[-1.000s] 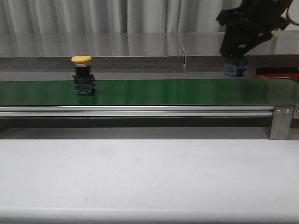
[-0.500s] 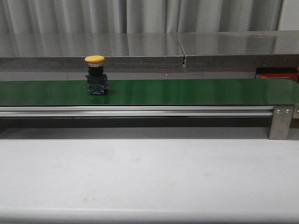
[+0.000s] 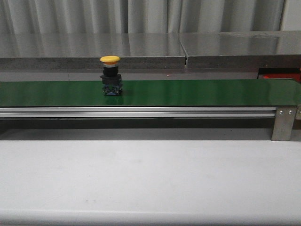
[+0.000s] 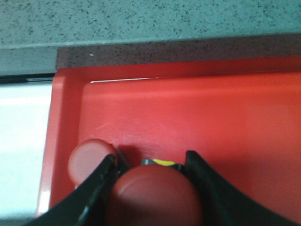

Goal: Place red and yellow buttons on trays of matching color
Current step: 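Carry the red button to the red tray and release it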

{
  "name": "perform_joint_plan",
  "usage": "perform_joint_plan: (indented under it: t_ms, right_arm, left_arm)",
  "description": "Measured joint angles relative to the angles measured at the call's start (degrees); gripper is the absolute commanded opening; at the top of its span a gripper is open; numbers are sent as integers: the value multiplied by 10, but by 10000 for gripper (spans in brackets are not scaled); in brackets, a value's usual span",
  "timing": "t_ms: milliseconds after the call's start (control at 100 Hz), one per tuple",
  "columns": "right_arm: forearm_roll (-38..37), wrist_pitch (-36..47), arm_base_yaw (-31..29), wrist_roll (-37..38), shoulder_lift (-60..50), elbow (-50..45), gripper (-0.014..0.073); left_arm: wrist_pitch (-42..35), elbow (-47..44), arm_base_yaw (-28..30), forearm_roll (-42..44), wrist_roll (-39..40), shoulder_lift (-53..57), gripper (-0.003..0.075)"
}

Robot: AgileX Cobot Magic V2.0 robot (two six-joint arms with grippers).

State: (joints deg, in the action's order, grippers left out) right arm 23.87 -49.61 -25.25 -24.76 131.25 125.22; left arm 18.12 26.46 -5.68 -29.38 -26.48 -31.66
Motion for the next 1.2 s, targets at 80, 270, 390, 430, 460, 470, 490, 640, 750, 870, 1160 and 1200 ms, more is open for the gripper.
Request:
perform_joint_plan:
  t_ms: [80, 270, 390, 430, 460, 470, 490, 640, 750, 870, 1160, 1200]
  right_arm:
    - [0, 7, 0, 0, 16, 14, 134]
    - [0, 35, 0, 0, 40, 22, 134]
    - [4, 47, 0, 0, 59, 26, 134]
    - [6, 47, 0, 0, 65, 26, 134]
    - [8, 47, 0, 1, 70, 26, 134]
    - [8, 47, 0, 1, 70, 26, 135]
    - [8, 47, 0, 1, 74, 26, 135]
    - [16, 48, 0, 1, 91, 26, 135]
    - [24, 51, 0, 1, 102, 26, 135]
    - [31, 56, 0, 1, 109, 28, 152]
    - [33, 54, 0, 1, 109, 29, 496]
    - [33, 53, 0, 1, 109, 29, 498]
  left_arm:
    - [0, 0, 0, 0, 0, 0, -19]
    - [0, 0, 0, 0, 0, 0, -19]
    - [0, 0, 0, 0, 0, 0, -19]
    - [0, 0, 0, 0, 0, 0, -19]
    - [0, 0, 0, 0, 0, 0, -19]
    - [0, 0, 0, 0, 0, 0, -19]
    - [0, 0, 0, 0, 0, 0, -19]
    - [0, 0, 0, 0, 0, 0, -19]
    - [0, 0, 0, 0, 0, 0, -19]
    - [0, 0, 0, 0, 0, 0, -19]
    - [0, 0, 0, 0, 0, 0, -19]
    - [0, 0, 0, 0, 0, 0, -19]
